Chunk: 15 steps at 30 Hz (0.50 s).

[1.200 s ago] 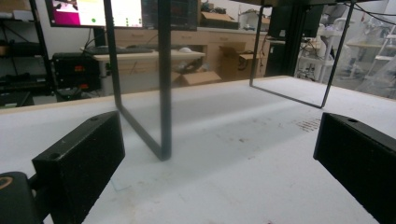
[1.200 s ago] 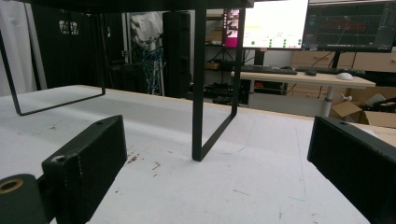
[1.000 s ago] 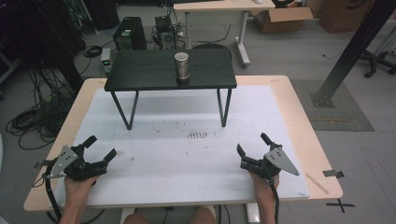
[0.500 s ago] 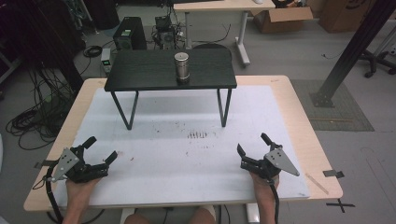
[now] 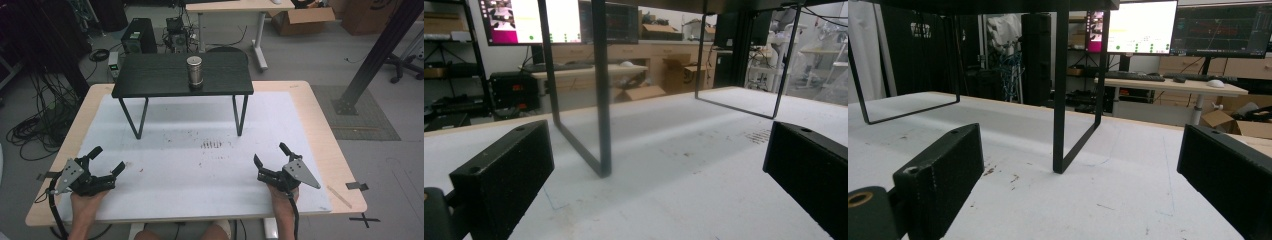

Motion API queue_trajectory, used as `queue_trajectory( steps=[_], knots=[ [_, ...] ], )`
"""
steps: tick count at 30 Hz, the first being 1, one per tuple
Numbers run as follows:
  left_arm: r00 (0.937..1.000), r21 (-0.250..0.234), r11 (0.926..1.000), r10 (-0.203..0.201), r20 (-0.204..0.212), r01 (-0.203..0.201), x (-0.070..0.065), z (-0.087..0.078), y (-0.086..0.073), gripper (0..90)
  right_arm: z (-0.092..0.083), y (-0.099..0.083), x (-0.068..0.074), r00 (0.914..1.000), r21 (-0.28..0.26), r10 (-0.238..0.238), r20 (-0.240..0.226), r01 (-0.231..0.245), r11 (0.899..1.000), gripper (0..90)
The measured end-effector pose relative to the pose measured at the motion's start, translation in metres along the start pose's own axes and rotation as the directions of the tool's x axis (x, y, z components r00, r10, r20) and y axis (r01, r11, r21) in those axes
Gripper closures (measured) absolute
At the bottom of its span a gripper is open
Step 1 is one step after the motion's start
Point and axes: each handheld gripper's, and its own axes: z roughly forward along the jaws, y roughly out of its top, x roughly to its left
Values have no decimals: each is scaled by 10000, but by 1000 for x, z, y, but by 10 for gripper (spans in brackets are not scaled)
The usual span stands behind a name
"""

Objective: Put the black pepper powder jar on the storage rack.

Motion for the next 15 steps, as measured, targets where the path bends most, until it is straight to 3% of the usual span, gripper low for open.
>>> queue_trajectory(
  steps=[15],
  knots=[
    [10000, 9, 10000, -8, -9, 8, 0, 0, 0, 2, 0, 0, 0, 10000, -21, -5, 4, 5, 10000, 45]
  ],
)
